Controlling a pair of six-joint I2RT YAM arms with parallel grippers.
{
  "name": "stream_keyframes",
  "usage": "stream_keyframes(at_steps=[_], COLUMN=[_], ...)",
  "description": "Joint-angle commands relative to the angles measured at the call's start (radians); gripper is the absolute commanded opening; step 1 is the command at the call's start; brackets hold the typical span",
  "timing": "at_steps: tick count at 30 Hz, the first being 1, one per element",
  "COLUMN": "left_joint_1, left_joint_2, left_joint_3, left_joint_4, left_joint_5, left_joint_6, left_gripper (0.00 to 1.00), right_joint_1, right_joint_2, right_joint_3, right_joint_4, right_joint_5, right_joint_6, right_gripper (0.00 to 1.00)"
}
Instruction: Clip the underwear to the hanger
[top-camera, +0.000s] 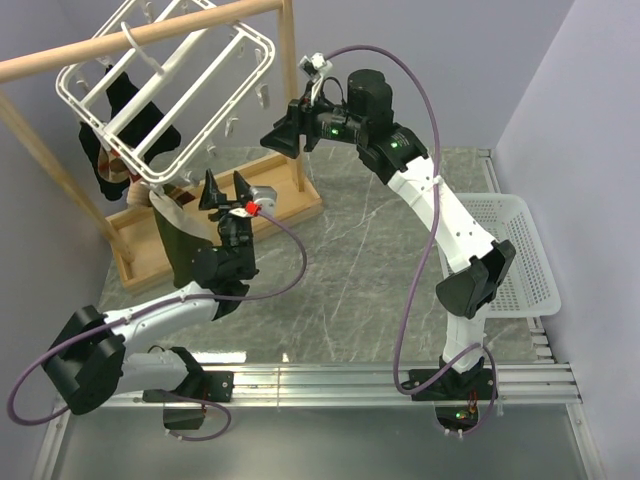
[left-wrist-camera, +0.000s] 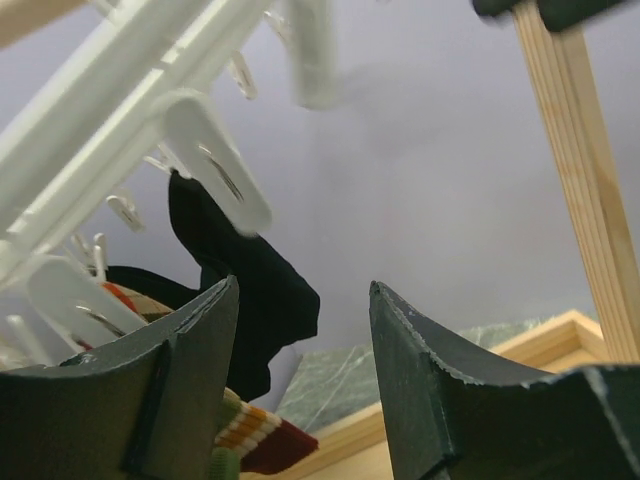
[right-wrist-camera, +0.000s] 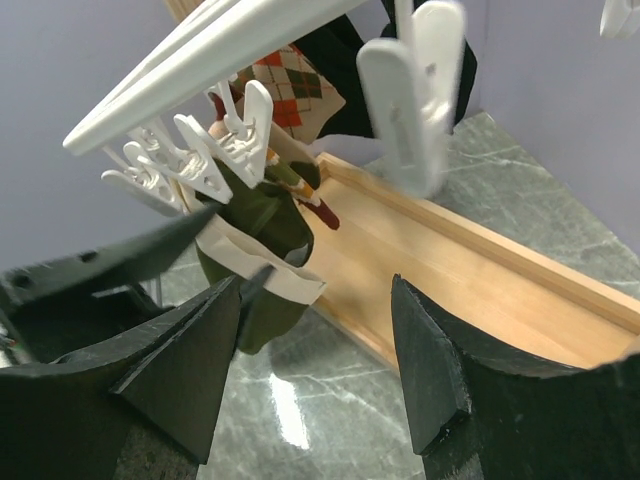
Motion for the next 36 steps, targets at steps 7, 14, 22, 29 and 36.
stream_keyframes(at_steps=[7,14,22,29,36], left_joint_1=[0.0,0.043,0.077,0.083,0.083], left_joint_2=[-0.046,-0.02,0.012,0.001,-0.023], left_joint_3=[0.066,0.111,0.14,0.126,0.103], left_joint_4=[0.56,0.56,0.56,0.56,0.559], left_joint_5=[0.048,0.046,0.054,0.064,0.069], left_joint_6=[0.019,-0.011,-0.039,-0.05,-0.064], left_gripper=[0.62,0.6,0.55,0.39,0.22], right_joint_1=[-0.004,-0.005,-0.004,-0.004,-0.002], right_joint_2=[0.004,0.01,0.037,0.05,0.059], right_joint_3=[0.062,0.075,0.1,0.108,0.121], right_joint_4=[-0.01,0.019,0.057,0.07,0.073], right_joint_5=[0.001,-0.049,-0.069,-0.071,-0.077], right_joint_6=[-0.022,-0.028,-0.02,-0.015,-0.012], right_gripper=[0.69,0.69,0.69,0.69,0.69])
